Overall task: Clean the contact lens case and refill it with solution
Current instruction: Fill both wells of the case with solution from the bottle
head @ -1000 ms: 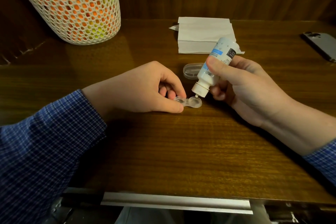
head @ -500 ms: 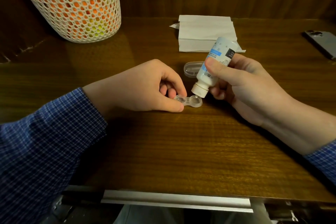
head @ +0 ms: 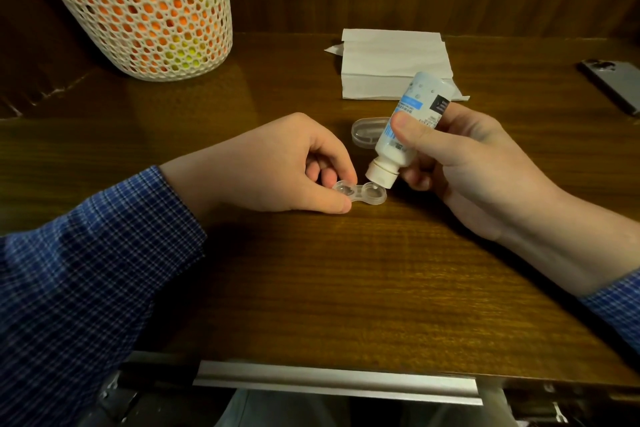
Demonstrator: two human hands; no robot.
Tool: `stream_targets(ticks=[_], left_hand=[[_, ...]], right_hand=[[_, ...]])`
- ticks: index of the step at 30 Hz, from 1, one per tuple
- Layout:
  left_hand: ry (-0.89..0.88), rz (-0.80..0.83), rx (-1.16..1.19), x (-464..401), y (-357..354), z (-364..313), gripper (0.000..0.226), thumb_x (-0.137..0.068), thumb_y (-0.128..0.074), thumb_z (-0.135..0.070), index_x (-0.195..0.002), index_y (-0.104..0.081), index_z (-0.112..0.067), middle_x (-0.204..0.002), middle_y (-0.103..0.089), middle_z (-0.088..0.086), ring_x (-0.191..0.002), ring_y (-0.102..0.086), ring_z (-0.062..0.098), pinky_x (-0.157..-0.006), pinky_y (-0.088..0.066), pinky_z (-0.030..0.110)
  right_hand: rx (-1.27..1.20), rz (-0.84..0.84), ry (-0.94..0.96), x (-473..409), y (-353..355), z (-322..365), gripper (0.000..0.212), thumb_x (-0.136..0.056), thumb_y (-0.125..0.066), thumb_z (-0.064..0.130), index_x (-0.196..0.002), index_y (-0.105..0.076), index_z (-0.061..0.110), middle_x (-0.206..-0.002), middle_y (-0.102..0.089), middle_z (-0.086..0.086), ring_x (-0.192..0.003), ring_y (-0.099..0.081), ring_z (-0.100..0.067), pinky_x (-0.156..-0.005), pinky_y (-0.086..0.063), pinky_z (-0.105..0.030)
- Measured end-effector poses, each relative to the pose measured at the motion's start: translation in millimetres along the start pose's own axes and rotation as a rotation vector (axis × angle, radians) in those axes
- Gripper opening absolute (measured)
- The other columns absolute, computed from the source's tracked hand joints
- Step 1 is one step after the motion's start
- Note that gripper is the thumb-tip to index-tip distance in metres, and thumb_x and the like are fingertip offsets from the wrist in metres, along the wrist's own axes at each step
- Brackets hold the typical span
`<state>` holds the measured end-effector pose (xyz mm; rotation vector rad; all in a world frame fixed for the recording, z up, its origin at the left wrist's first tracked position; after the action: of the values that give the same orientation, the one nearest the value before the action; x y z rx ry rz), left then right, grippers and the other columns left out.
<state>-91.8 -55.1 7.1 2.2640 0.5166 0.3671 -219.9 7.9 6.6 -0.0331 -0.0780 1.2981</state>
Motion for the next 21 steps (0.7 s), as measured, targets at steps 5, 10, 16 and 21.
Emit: stream_targets(ticks=[5,10,16,21], left_hand=[[0.006,0.005,0.004,0.4,-0.4,0.7,0.018,-0.082,-0.082,-0.033,-0.099,-0.078,-0.032,-0.083,-0.072,-0.010,-0.068,-0.059,0.007,-0.058,-0.047,0.016],[0.005,0.002,0.008,0.3,0.7,0.3,0.019,-0.081,-0.081,-0.033,-0.100,-0.078,-0.032,-0.082,-0.072,-0.009,-0.068,-0.059,0.008,-0.059,-0.047,0.017],[0.010,0.009,0.007,0.9,-0.7,-0.1,0.018,-0.082,-0.081,-0.033,-0.100,-0.078,-0.033,-0.085,-0.073,-0.006,-0.069,-0.059,0.010,-0.059,-0.047,0.019],[0.005,0.009,-0.004,0.7,-0.2,-0.4,0.019,-0.082,-0.081,-0.033,-0.100,-0.078,-0.033,-0.085,-0.073,-0.005,-0.072,-0.064,0.024,-0.061,-0.048,0.023]], right_hand=[[-0.017,-0.006,-0.007,-0.5,0.8,-0.8,0.034,-0.071,-0.076,0.039,-0.101,-0.073,0.023,-0.084,-0.078,0.003,-0.059,-0.061,-0.008,-0.049,-0.045,-0.018],[-0.005,-0.002,0.001,-0.5,1.2,-0.5,0.033,-0.073,-0.075,0.037,-0.101,-0.072,0.021,-0.083,-0.076,0.001,-0.058,-0.059,-0.009,-0.050,-0.043,-0.020],[-0.046,-0.012,0.002,-2.6,2.3,-0.9,0.025,-0.074,-0.077,0.036,-0.093,-0.074,0.022,-0.081,-0.074,0.000,-0.055,-0.056,-0.009,-0.048,-0.040,-0.019],[-0.055,-0.013,0.004,-3.5,2.9,-1.2,0.027,-0.075,-0.076,0.038,-0.095,-0.074,0.020,-0.080,-0.073,-0.001,-0.053,-0.055,-0.008,-0.046,-0.039,-0.019]])
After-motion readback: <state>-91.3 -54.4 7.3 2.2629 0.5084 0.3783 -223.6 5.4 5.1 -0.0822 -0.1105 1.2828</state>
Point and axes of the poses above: each hand's wrist, its own x-axis away from the middle knuckle, its own y-axis out of the back of the hand, z = x × y, the point moved 10 cm from there along -x, towards the middle knuckle
